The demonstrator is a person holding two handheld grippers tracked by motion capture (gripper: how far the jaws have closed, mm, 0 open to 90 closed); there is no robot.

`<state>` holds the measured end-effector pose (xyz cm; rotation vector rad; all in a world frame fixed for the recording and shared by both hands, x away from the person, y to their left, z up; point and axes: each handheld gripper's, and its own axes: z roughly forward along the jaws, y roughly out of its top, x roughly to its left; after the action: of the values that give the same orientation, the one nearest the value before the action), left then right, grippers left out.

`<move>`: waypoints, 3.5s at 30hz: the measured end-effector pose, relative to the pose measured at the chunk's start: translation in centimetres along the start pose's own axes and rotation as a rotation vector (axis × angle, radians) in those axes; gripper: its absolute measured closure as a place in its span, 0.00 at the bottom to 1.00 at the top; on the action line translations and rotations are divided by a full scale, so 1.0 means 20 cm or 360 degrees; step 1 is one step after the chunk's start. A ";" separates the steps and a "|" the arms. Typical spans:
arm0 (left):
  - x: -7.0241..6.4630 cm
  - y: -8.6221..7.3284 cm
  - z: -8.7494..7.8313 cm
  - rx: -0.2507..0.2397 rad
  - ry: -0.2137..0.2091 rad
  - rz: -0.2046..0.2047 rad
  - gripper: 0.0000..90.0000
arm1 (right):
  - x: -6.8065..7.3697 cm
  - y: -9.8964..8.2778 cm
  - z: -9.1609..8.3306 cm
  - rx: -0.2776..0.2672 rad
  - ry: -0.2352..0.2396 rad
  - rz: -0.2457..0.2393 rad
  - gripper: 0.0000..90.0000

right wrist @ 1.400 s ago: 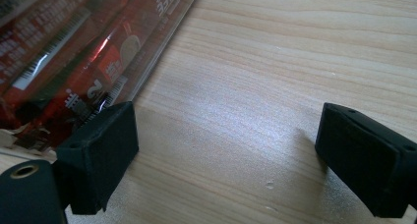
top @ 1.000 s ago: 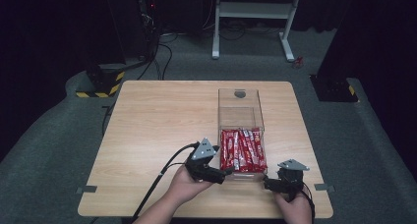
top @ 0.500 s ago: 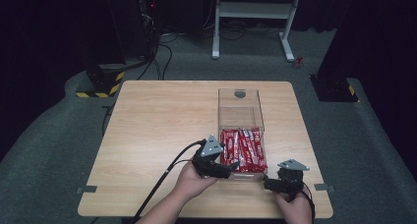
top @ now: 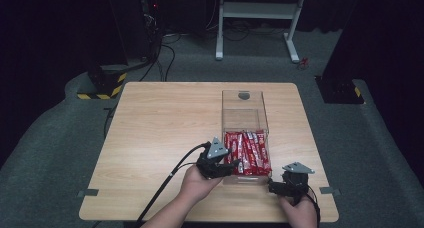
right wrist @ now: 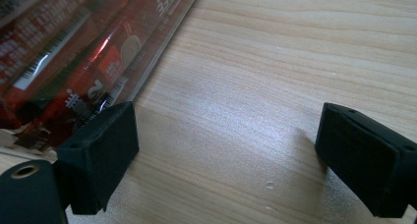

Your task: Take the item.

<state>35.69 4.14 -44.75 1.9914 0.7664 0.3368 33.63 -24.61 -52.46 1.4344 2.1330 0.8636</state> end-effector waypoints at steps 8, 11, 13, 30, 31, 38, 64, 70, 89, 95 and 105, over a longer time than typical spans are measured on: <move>-0.02 -0.01 0.00 -0.0008 0.0039 0.0014 0.69 | 0.00 0.00 0.00 0.0000 0.0000 0.0000 0.10; -0.02 -0.01 0.00 -0.0003 0.0035 0.0012 0.76 | 0.00 0.00 0.00 0.0000 0.0000 -0.0001 0.10; -0.02 -0.02 0.00 -0.0001 0.0032 0.0004 0.80 | 0.00 0.00 0.00 0.0000 0.0000 0.0000 0.10; -0.03 -0.03 -0.04 -0.0047 0.0012 -0.0056 0.99 | 0.00 0.00 0.00 0.0000 0.0000 0.0000 0.10; -0.03 -0.03 -0.04 -0.0055 0.0010 -0.0058 0.99 | 0.00 0.00 0.00 0.0000 0.0000 0.0000 0.10; -0.02 -0.04 -0.07 -0.0079 -0.0009 -0.0073 0.99 | 0.00 0.00 0.00 0.0000 0.0000 -0.0001 0.10; -0.02 -0.07 -0.16 -0.0204 -0.0063 -0.0082 0.99 | 0.00 0.00 0.00 -0.0002 0.0003 -0.0006 0.11; 0.00 -0.07 -0.18 -0.0235 -0.0062 -0.0092 0.99 | 0.00 0.00 0.00 -0.0002 0.0003 -0.0006 0.11; 0.08 -0.14 -0.31 -0.0330 -0.0083 -0.0132 0.99 | 0.00 0.00 0.00 -0.0002 0.0004 -0.0007 0.11; 0.11 -0.16 -0.36 -0.0351 -0.0087 -0.0160 0.99 | 0.00 0.00 0.00 -0.0002 0.0004 -0.0006 0.11; 0.10 -0.19 -0.35 -0.0428 -0.0139 -0.0242 0.99 | 0.00 0.00 0.00 -0.0003 0.0005 -0.0008 0.11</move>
<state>32.08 11.59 -44.55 1.6750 0.7689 0.2473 33.61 -24.62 -52.46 1.4275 2.1365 0.8663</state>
